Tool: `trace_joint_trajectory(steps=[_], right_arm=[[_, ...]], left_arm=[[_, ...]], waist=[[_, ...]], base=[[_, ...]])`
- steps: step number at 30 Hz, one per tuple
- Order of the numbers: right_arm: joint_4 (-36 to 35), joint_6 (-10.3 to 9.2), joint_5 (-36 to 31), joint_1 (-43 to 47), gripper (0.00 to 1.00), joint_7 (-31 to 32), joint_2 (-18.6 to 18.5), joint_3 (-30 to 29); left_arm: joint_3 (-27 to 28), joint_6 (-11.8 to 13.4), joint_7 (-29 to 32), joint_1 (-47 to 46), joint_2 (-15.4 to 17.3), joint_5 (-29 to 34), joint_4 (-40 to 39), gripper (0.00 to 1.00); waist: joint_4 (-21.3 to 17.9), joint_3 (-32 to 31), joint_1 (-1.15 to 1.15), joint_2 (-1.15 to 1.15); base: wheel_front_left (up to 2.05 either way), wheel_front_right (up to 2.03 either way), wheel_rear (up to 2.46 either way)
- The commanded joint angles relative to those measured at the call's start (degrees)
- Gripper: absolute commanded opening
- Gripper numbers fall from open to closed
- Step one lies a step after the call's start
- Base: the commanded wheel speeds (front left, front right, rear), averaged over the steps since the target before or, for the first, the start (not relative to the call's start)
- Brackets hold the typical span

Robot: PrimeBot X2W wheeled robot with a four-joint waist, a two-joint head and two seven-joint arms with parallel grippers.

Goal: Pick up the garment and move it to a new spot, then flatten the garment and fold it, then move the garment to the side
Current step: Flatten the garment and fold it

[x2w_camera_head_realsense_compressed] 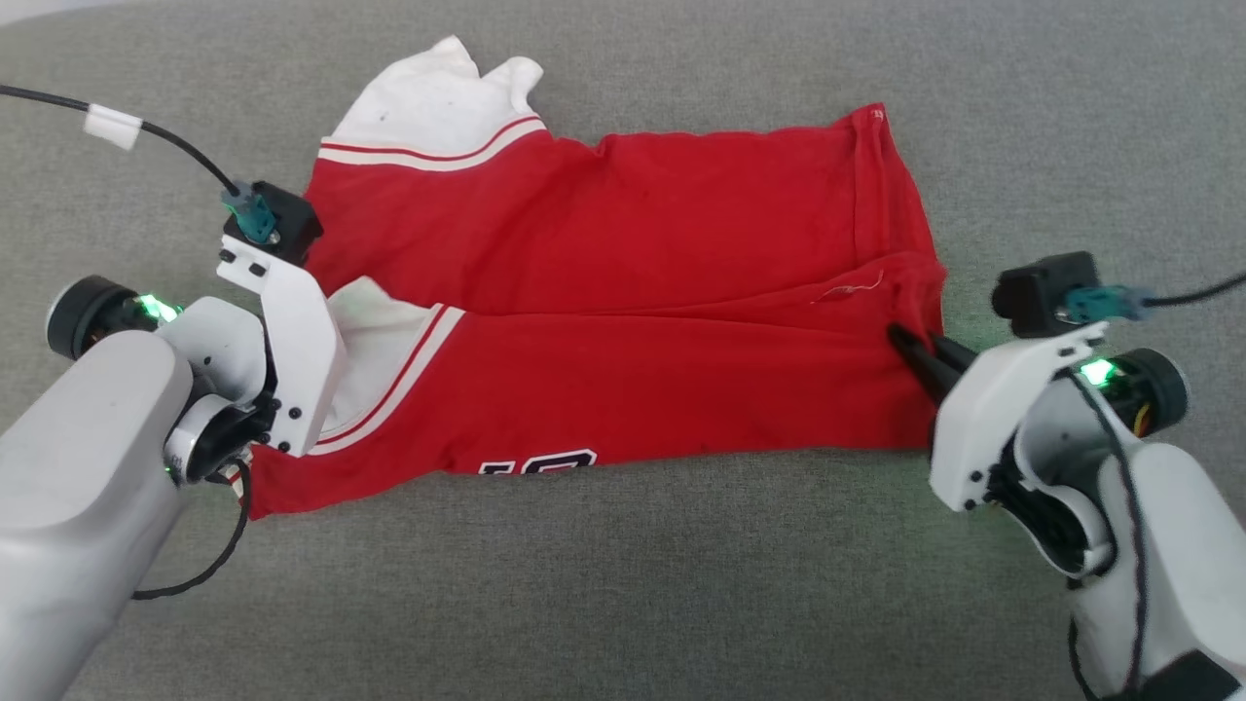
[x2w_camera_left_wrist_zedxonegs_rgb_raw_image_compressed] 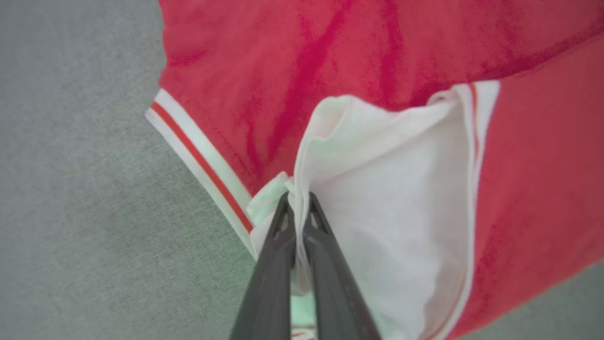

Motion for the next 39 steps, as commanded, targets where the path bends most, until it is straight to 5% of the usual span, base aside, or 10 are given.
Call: trace_joint_trajectory(steps=[1,3,4,6,7,8,9,20,28,39], right_arm=[[1.88,-0.02,-0.42,-1.35,0.00,0.34,0.62,0.42],[4.29,-0.03,-0.55,-2.68,0.02,0.90,1.26,1.29],[5.38,-0.02,-0.46,-3.17,0.15,1.43,1.39,1.83],[7.18,-0.02,-0.25,-4.30,0.44,2.45,1.60,2.70],[7.93,-0.03,-0.17,-4.77,0.71,2.94,1.68,3.11],[8.30,-0.02,0.02,-5.15,1.00,3.20,1.73,3.45],[8.63,-0.02,0.22,-5.33,1.00,3.55,1.72,3.49],[-2.31,-0.02,-0.58,0.97,1.00,0.96,0.14,-2.64],[-14.58,-0.01,-4.98,8.63,1.00,-5.82,5.07,-12.22],[-23.47,-0.01,-7.02,15.37,1.00,-8.26,10.78,-17.37]], left_arm=[[-0.61,-1.07,-0.29,-1.29,-0.88,-0.12,3.39,0.00],[-1.10,-2.26,-0.48,-2.03,-2.81,-0.78,7.82,0.00],[-1.30,-2.53,-0.42,-2.35,-3.37,-0.85,9.81,0.00],[-0.90,-2.95,-0.80,-2.79,-4.51,-1.86,13.60,0.38],[-0.60,-3.07,-0.93,-3.09,-5.10,-2.01,15.16,0.51],[-0.15,-3.09,-1.12,-3.55,-5.51,-2.70,16.44,0.80],[0.28,-2.96,-1.20,-3.96,-5.68,-3.10,17.49,1.00],[1.71,0.29,2.08,-2.54,-2.90,-5.26,11.74,1.00],[1.54,7.02,7.89,6.27,3.86,-7.06,-2.47,1.00],[3.21,13.58,7.67,15.30,8.69,-9.66,-9.81,1.00]], waist=[[-0.30,0.53,0.00,0.00],[-0.42,0.77,0.00,0.00],[-0.48,0.83,0.00,0.00],[-0.60,0.85,0.00,0.00],[-0.64,0.79,0.00,0.00],[-0.66,0.68,0.00,0.00],[-0.65,0.49,0.00,0.00],[1.13,-3.93,0.00,0.00],[0.50,-5.36,0.00,0.00],[-2.59,-4.61,0.00,0.00]], base=[[0.00,0.00,0.00],[0.00,0.00,0.00],[0.00,0.00,0.00],[0.00,0.00,0.00],[0.00,0.00,0.00],[0.00,0.00,0.00],[0.00,0.00,0.00],[0.00,0.00,0.00],[0.00,0.00,0.00],[0.00,0.00,0.00]])
